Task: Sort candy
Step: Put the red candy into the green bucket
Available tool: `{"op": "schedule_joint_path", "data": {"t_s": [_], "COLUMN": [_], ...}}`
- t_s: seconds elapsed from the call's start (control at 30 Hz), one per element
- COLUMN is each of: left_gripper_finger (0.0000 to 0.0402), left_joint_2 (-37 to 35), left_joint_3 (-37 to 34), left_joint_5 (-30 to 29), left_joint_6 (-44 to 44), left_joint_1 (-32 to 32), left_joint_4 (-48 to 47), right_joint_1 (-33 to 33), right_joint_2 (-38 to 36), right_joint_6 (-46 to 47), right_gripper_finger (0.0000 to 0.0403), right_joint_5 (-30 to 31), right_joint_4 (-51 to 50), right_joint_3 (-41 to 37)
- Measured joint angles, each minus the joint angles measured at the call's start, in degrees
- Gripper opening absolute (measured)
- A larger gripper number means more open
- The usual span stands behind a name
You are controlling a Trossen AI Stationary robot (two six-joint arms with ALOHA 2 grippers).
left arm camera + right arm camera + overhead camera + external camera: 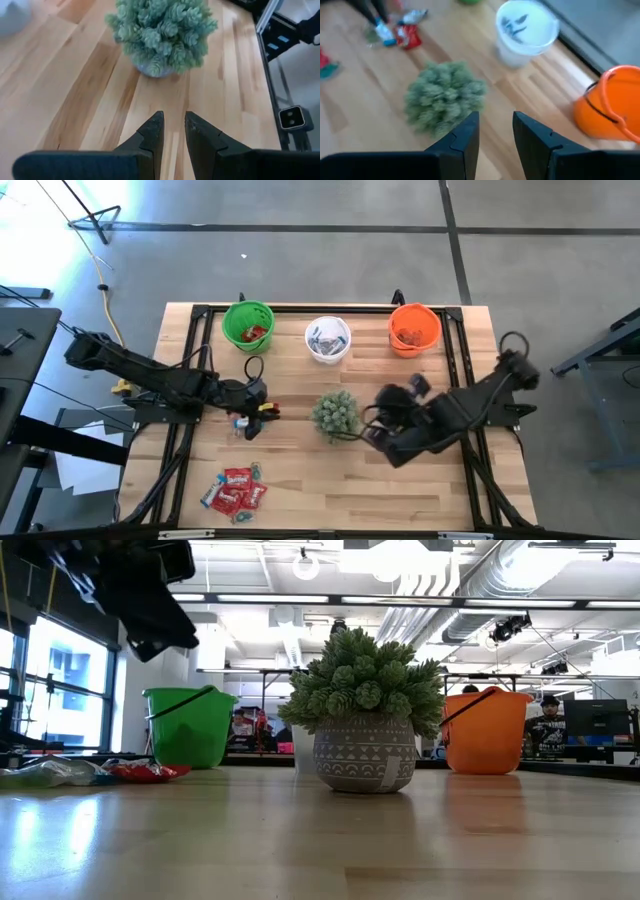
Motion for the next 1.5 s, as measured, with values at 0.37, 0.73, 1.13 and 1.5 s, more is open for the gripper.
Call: {"op": "schedule_joint_path", "data": {"t_s": [0.37, 0.73, 1.13, 1.5], "left_gripper_finger": [0.0063, 0.0063, 0.0063, 0.0063], "left_joint_2": [3.87, 5.07, 14.82, 21.45], "left_joint_3": [3.43, 3.74, 3.67, 3.69], "left_joint_5": [4.78, 9.37, 7.92, 15.42], "left_joint_6": [2.7, 32.79, 44.46, 37.08], "left_joint_1": [2.95, 4.82, 14.98, 15.74], "left_joint_4": [-9.74, -15.91, -19.9, -19.14], "right_joint_1": [2.15, -2.4, -8.11, -11.6], "right_joint_2": [-27.94, -38.65, -38.7, -38.7], "right_joint_6": [2.49, -4.34, -3.93, -3.36], "right_gripper_finger": [0.0114, 0.0114, 0.0114, 0.0114], "right_joint_5": [7.21, -0.71, -8.32, -15.45], "right_joint_4": [26.27, 54.11, 54.61, 54.99], "right_joint_3": [-40.85, -62.04, -62.95, -62.94]}}
